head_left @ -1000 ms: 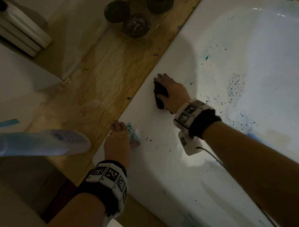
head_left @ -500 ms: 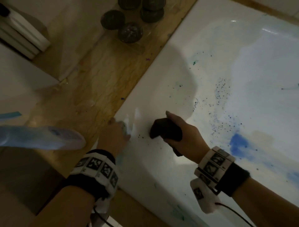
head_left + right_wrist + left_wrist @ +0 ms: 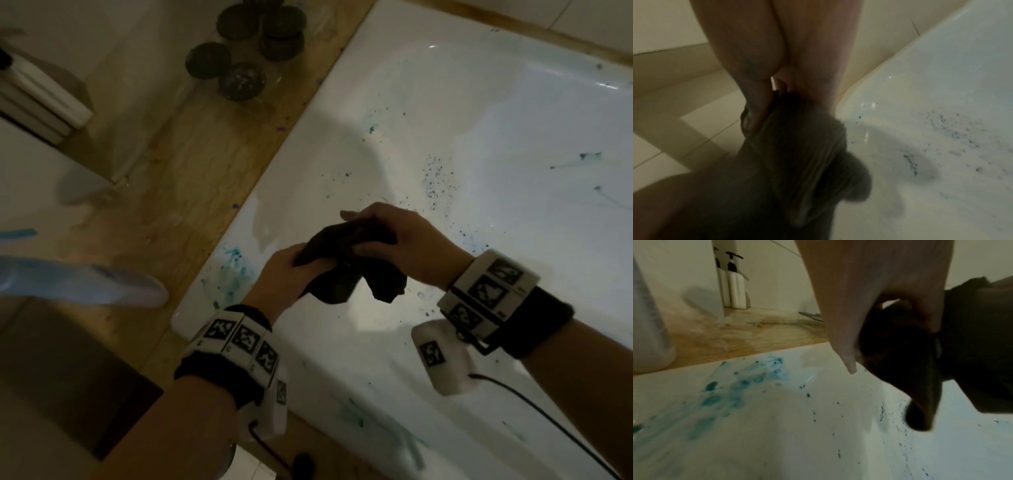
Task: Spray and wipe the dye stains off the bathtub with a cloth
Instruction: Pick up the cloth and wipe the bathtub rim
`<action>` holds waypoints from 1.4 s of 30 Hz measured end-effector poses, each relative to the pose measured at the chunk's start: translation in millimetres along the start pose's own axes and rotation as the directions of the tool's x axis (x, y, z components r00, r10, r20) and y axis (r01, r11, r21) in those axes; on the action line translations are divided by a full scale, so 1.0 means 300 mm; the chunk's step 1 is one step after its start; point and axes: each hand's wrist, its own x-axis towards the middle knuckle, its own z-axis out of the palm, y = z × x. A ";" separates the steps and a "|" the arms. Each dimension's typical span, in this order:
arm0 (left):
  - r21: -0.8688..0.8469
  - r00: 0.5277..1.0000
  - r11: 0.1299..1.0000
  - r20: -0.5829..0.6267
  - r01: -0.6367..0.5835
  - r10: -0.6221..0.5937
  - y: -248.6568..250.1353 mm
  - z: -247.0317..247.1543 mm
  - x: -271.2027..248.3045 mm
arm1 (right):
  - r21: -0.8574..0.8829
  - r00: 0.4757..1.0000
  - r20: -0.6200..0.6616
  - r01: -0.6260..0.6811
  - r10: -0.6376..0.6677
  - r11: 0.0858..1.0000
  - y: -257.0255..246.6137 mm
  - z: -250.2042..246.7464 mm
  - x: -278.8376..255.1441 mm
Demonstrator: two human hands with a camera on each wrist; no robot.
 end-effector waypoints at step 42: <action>-0.305 0.926 0.880 0.017 0.365 -0.378 -0.084 0.046 -0.088 | -0.566 0.954 -0.298 -0.161 -0.019 0.808 -0.058 0.113 -0.043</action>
